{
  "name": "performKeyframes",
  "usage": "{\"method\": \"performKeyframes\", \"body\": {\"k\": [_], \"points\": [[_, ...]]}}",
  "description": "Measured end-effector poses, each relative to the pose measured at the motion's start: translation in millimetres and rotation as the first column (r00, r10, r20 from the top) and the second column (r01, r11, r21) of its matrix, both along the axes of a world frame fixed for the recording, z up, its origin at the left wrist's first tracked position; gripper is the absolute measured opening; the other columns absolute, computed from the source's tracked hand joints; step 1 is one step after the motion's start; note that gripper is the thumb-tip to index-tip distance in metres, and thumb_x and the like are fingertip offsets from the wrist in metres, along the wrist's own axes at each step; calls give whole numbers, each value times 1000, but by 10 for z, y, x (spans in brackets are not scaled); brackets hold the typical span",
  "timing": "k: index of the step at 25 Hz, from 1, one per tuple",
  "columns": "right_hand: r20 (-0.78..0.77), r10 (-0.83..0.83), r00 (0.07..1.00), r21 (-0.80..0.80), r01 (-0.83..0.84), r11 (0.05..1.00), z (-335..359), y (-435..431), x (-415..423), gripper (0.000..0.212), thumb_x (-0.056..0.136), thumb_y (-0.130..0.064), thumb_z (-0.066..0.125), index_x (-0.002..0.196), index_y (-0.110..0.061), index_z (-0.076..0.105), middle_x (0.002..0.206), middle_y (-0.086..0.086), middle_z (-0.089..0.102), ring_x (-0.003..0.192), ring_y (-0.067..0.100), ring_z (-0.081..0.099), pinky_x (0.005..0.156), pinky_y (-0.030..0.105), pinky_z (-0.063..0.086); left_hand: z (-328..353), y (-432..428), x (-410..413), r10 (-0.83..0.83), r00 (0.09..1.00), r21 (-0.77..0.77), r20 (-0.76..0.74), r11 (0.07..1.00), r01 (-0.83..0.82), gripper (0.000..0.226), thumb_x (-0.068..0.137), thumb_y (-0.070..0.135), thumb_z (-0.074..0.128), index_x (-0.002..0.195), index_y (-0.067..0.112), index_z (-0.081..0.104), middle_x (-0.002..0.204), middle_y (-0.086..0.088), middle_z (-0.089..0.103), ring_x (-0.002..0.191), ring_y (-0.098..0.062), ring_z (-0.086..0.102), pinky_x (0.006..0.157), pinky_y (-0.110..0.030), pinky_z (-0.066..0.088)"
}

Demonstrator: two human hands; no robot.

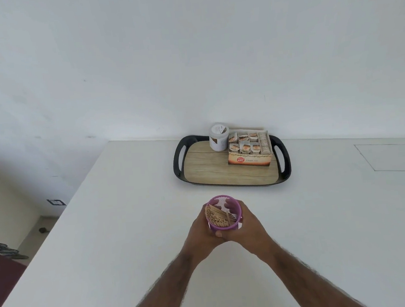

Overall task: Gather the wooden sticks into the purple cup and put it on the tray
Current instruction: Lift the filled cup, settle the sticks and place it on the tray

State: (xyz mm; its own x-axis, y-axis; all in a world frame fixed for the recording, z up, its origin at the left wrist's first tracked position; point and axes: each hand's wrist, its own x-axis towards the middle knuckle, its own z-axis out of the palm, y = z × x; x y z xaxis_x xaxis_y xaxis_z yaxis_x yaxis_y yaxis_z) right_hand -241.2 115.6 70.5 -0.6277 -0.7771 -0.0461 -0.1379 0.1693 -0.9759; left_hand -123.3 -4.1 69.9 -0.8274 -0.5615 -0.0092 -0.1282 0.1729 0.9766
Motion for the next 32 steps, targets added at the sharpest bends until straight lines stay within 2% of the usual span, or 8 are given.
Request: {"method": "performKeyframes", "body": {"k": [4, 7, 12, 16, 21, 25, 29, 32], "points": [[14, -5, 1000, 14, 4, 1000, -10, -20, -19, 85, 56, -29, 97, 129, -32, 53, 123, -17, 65, 115, 3, 61, 85, 21, 56, 3, -6, 0, 26, 1000, -40, -3, 999, -26, 81, 64, 20, 97, 131, 33, 55, 122, 17, 67, 116, -9, 63, 83, -23, 57], [-7, -1, 1000, 41, 1, 999, -37, -71, -57, 93, 51, -43, 98, 129, -32, 48, 129, -15, 61, 118, 11, 61, 86, 24, 58, -41, -74, -6, 57, 998, -154, 24, 987, -53, 81, 59, 37, 96, 127, 45, 53, 123, 22, 57, 118, -6, 56, 85, -21, 56], [-51, -43, 998, 22, 45, 999, 67, -269, -142, 81, 57, -37, 97, 124, -39, 52, 124, -19, 63, 115, 4, 60, 80, 22, 58, -36, -250, -89, 74, 997, -134, 9, 988, -72, 68, 72, 27, 88, 123, 49, 50, 126, 18, 57, 117, -5, 56, 87, -16, 53], [-108, -44, 993, 15, 46, 999, 214, -572, -257, 74, 65, -41, 93, 126, -46, 52, 120, -26, 64, 111, -1, 59, 82, 23, 59, 79, -585, -198, 66, 998, -89, -15, 994, -67, 60, 84, 32, 80, 133, 46, 48, 132, 20, 61, 120, -4, 60, 94, -25, 56], [-49, -98, 994, 7, 98, 995, 309, -1099, -546, 70, 63, -40, 96, 119, -33, 54, 117, -17, 66, 108, 10, 65, 84, 31, 61, 251, -1120, -479, 57, 998, -127, -29, 990, -61, 56, 86, 34, 78, 133, 42, 50, 131, 13, 57, 117, -5, 60, 91, -24, 56], [-130, -118, 984, 16, 121, 993, 344, -1530, -845, 69, 65, -48, 90, 126, -35, 59, 117, -17, 64, 105, 4, 61, 84, 28, 56, 308, -1589, -796, 99, 995, -143, 35, 985, -93, 50, 89, 9, 73, 132, 31, 58, 128, -3, 50, 113, -8, 60, 80, -12, 52], [-130, -118, 984, 30, 123, 992, 292, -1890, -1155, 60, 69, -47, 87, 122, -35, 61, 113, -16, 67, 103, 3, 61, 81, 24, 53, 283, -1940, -1138, 122, 990, -198, 70, 974, -106, 44, 91, 13, 72, 125, 35, 58, 121, 1, 56, 105, -6, 63, 78, -8, 50], [-80, -173, 982, 78, 179, 981, 168, -2122, -1368, 71, 66, -54, 86, 123, -25, 55, 115, -10, 64, 104, 7, 63, 86, 31, 56, 188, -2157, -1398, 128, 988, -222, 91, 969, -106, 43, 86, 23, 74, 125, 37, 62, 119, 2, 63, 105, -7, 66, 88, -22, 57]]}}
